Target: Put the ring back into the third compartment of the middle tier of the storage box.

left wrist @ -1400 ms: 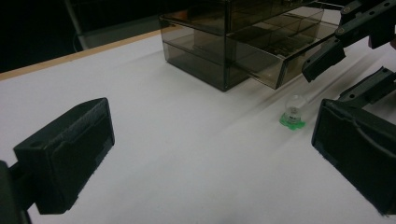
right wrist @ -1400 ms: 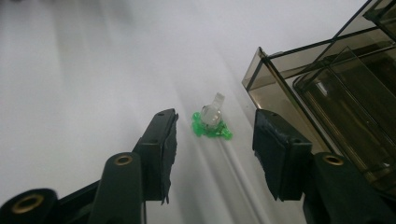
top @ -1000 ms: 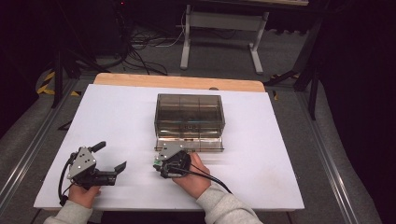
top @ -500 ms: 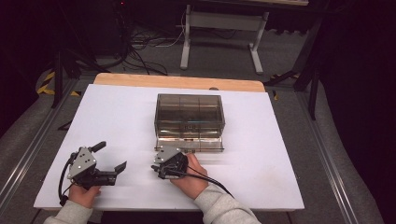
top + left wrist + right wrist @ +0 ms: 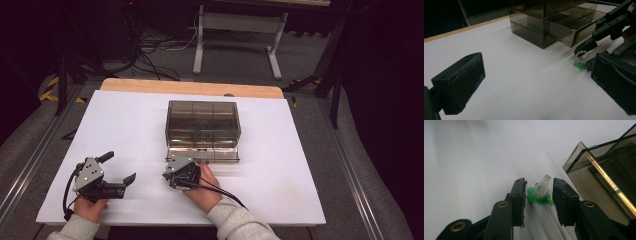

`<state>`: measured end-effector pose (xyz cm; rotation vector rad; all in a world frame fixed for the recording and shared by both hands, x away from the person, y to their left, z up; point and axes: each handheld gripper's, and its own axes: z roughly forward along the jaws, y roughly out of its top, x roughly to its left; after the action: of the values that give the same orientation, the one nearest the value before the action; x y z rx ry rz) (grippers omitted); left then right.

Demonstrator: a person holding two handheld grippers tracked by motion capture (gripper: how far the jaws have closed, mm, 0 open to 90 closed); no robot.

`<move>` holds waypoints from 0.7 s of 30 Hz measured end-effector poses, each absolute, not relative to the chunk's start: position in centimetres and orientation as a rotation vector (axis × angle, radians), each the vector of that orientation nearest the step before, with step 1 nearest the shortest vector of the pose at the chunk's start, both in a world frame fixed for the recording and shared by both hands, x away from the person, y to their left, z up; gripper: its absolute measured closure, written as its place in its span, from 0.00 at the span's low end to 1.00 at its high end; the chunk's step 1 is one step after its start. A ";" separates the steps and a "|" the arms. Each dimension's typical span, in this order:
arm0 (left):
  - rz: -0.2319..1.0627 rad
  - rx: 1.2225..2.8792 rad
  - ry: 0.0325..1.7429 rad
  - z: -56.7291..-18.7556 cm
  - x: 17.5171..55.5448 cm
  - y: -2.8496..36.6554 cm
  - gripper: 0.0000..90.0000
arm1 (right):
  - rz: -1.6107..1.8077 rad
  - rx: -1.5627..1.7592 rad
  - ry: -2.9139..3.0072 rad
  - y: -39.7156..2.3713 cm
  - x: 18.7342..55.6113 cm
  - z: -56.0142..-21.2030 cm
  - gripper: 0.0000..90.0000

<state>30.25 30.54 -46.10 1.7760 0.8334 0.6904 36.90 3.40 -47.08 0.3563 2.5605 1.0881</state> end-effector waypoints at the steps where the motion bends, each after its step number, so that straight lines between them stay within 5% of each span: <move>1: 0.690 1.776 0.833 -46.1 30.2 30.5 0.00 | 1.086 0.363 2.558 3.4 36.9 -47.1 0.73; 9: 0.690 1.776 0.835 -46.1 30.3 30.5 0.00 | 1.100 0.382 2.563 3.4 37.0 -47.1 0.84; 21: 0.689 1.773 0.835 -46.1 30.3 30.5 0.00 | 1.123 0.368 2.555 3.3 36.6 -46.9 0.85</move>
<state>30.27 30.52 -46.12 1.7735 0.8355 0.6888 36.57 3.33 -46.85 0.3683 2.5548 1.1227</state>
